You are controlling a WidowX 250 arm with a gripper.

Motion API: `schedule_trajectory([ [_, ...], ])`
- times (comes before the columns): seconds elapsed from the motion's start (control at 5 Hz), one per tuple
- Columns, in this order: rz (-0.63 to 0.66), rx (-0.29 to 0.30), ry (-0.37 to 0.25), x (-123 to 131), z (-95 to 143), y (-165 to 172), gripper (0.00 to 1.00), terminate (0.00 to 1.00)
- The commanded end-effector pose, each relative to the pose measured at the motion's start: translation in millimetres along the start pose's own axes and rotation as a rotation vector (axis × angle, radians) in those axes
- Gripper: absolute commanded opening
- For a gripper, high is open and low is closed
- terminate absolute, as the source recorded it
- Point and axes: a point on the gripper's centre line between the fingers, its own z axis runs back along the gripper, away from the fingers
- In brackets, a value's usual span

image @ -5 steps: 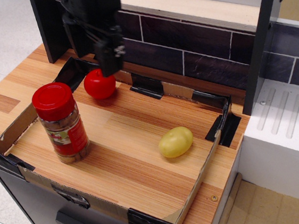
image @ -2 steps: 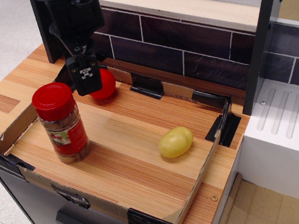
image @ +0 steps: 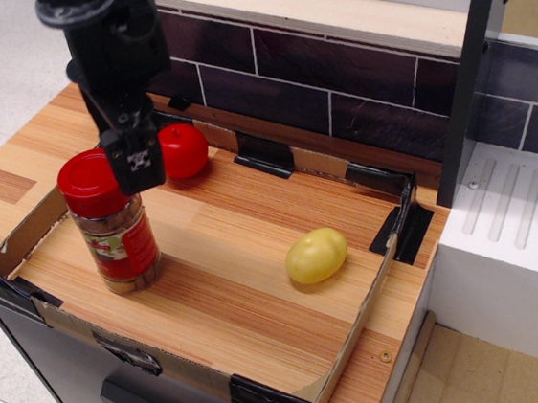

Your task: Topple basil bottle

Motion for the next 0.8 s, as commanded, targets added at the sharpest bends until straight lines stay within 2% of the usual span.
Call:
schedule_trajectory([
  [0.0, -0.012, 0.116, 0.004, -4.3, -1.9, 14.5, 1.0, 0.0],
  [0.4, -0.017, 0.109, 0.018, -10.0, -5.9, 24.1, 1.0, 0.0],
  [0.6, -0.026, 0.063, 0.052, -12.7, -3.8, 27.1, 1.0, 0.0],
])
